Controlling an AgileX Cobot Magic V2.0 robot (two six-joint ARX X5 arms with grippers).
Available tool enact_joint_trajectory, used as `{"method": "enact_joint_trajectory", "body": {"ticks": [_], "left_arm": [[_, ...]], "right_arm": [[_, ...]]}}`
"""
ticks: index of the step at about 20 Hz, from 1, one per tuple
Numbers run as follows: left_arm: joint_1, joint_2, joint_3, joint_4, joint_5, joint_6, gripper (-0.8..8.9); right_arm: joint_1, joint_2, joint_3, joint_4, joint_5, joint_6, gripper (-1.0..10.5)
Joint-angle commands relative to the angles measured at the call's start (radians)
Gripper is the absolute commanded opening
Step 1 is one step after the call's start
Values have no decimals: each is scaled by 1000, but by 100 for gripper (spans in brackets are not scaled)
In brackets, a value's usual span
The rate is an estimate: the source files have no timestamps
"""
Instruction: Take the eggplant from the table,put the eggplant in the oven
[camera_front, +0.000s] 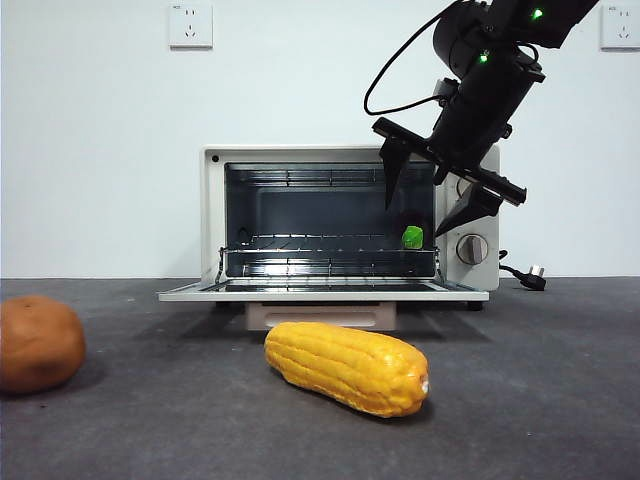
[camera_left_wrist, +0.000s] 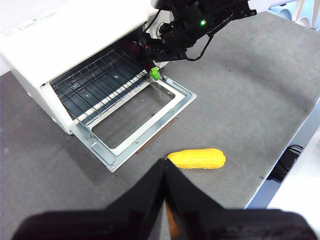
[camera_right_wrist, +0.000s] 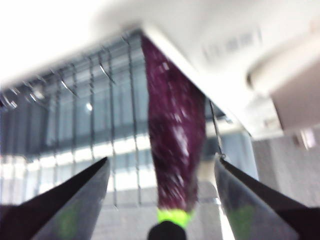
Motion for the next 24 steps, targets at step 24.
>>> {"method": "enact_joint_trajectory", "body": {"ticks": [24], "left_arm": [[-2,-3,-6,10,2,11,-6]], "right_arm": [[1,-744,3,-686,-265,-429,347]]}}
